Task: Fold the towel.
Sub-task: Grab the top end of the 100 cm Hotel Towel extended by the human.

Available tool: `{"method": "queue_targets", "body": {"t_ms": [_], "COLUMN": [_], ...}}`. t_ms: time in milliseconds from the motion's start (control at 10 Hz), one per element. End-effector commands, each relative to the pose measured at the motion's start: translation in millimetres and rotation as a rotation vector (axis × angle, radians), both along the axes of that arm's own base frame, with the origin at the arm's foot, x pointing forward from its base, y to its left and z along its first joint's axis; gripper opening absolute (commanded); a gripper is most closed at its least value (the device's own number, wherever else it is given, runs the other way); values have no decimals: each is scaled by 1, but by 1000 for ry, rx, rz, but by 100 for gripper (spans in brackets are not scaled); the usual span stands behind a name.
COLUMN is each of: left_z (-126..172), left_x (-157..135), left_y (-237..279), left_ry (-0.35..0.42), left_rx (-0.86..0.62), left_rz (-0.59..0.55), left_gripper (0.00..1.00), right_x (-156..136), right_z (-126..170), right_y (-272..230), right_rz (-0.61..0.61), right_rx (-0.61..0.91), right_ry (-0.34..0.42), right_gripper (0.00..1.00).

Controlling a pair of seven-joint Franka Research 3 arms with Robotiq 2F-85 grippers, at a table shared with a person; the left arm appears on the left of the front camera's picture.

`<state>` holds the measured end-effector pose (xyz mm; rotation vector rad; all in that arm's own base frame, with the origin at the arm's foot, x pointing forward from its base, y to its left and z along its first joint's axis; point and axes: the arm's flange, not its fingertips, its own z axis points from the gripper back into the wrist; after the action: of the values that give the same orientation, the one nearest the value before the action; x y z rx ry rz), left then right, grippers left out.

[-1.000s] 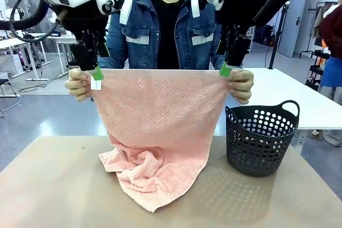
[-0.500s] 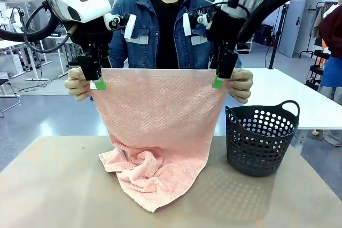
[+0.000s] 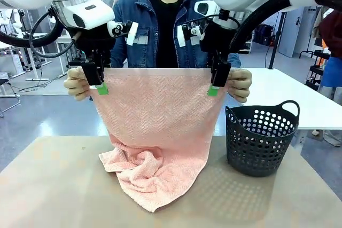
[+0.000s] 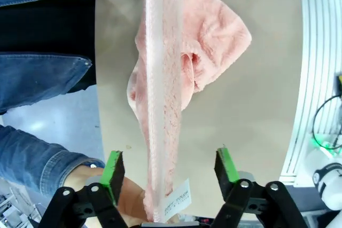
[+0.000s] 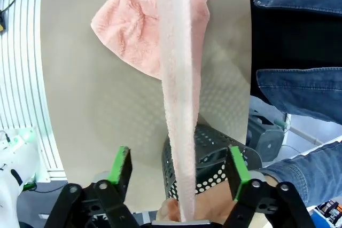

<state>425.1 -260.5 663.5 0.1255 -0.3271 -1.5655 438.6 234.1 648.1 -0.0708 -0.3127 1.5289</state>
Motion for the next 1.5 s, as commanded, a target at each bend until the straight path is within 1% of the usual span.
{"method": "queue_targets", "body": {"t_ms": [0, 100, 300, 400, 500, 900, 1000, 1100, 1400], "left_z": [1, 0, -1, -2, -2, -1, -5, -1, -1], "left_x": [3, 3, 3, 3, 2, 1, 1, 4, 4], "left_y": [7, 9, 12, 12, 13, 15, 16, 8, 8], "left_ry": [27, 31, 32, 31, 28, 26, 15, 12, 12], "left_rx": [-22, -18, -17, -15, -12, -11, 3, -3, -3], "left_rz": [-4, 3, 6, 5, 6, 9, 14, 19, 19], "left_gripper": [32, 0, 0, 5, 0, 0, 0, 0, 0], "right_x": [5, 5, 4, 3, 2, 1, 1, 3, 3], "right_z": [-5, -6, -6, -6, -7, -9, -11, -5, -5], "right_y": [1, 1, 0, 0, -1, -4, -8, 1, 1], "right_rz": [15, 11, 8, 6, 6, -1, 8, 3, 3], "right_rx": [-36, -44, -48, -46, -45, -26, 4, -22, -22], "right_ry": [-14, -12, -9, -7, -5, -8, -7, 2, 2], "right_gripper": [29, 0, 0, 7, 0, 0, 0, 0, 0]}}
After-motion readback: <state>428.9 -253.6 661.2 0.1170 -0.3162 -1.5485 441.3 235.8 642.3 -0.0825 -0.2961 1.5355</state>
